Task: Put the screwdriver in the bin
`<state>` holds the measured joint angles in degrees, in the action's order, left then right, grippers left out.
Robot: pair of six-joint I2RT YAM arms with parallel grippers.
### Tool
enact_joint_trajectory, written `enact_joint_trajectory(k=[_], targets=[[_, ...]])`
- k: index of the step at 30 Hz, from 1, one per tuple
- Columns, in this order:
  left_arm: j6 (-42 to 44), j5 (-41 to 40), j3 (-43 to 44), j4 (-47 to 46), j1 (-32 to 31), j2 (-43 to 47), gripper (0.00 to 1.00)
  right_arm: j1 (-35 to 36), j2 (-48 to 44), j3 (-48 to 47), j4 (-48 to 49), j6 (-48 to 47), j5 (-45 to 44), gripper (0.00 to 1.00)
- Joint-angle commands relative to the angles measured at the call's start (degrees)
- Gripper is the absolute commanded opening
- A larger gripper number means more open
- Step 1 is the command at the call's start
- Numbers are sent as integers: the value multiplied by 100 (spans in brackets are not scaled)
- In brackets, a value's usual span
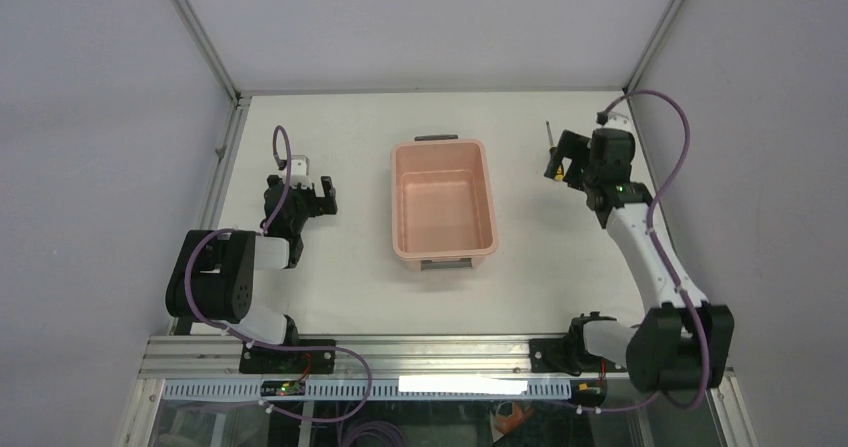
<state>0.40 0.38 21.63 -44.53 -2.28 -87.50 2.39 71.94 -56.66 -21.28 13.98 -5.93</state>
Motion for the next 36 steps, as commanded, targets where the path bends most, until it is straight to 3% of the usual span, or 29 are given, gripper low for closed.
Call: enact_joint_trajectory(k=[1,7,9,15,18,22,24,29,36], targets=[[-93,50,34,-154,-36,116,99,-219,1633,-1420,-611,-377,304,99],[-93,50,31,-146,-35,118,99,-397,4009,-3641,-1751,-687,533,98],[-93,51,33,-154,-36,114,99,-402,4405,-4044,-1857,-767,517,96],[-93,50,33,-153,-37,120,99,-403,5287,-4545,-2266,-879,351,85],[-93,56,35,-152,-35,119,99,-398,5469,-4438,-2229,-922,386,73],[-93,54,35,-157,-35,113,99,-398,5639,-4386,-2275,-825,256,28],[-93,50,35,-152,-36,116,99,-398,5628,-4411,-2312,-800,109,17],[-93,50,35,-152,-40,114,99,-390,5002,-4489,-2514,-1022,44,13],[-93,45,35,-152,-36,111,99,-270,3428,-4366,-3222,-1106,-309,13]])
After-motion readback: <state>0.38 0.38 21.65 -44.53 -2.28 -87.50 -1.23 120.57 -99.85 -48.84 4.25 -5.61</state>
